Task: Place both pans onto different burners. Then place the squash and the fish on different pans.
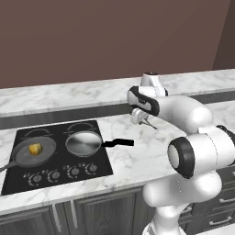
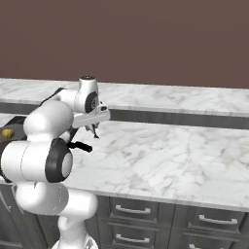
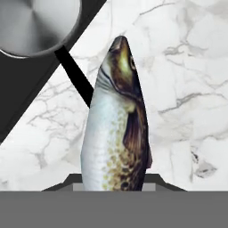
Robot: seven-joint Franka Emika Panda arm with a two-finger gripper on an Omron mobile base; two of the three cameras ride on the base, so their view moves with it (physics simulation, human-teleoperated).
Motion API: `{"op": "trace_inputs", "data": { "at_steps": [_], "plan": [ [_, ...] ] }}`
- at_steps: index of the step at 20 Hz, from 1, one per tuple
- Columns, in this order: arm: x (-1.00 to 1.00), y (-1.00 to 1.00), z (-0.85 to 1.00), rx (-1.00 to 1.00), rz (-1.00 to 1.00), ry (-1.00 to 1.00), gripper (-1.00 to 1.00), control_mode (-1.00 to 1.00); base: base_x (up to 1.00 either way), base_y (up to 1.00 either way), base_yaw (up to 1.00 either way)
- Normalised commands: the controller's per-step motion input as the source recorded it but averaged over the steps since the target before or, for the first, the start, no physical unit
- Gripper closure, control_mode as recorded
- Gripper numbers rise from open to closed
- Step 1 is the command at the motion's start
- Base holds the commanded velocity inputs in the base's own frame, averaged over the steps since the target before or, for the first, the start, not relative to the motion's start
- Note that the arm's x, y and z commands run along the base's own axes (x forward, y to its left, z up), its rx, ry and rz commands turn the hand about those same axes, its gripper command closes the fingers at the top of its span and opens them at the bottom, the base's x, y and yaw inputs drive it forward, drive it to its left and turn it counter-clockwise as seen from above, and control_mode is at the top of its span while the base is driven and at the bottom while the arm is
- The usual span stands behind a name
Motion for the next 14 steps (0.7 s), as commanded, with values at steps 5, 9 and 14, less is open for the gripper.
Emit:
{"op": "trace_inputs", "data": {
  "at_steps": [5,9,14],
  "plan": [
    [0.01,0.86,0.00,0.00,0.08,0.00,1.00,-1.00,0.00,0.00,0.00],
    [0.04,0.81,0.00,0.00,0.09,0.00,1.00,-1.00,0.00,0.00,0.00],
    [0.06,0.83,0.00,-0.01,0.08,0.00,1.00,-1.00,0.00,0.00,0.00]
  ]
}}
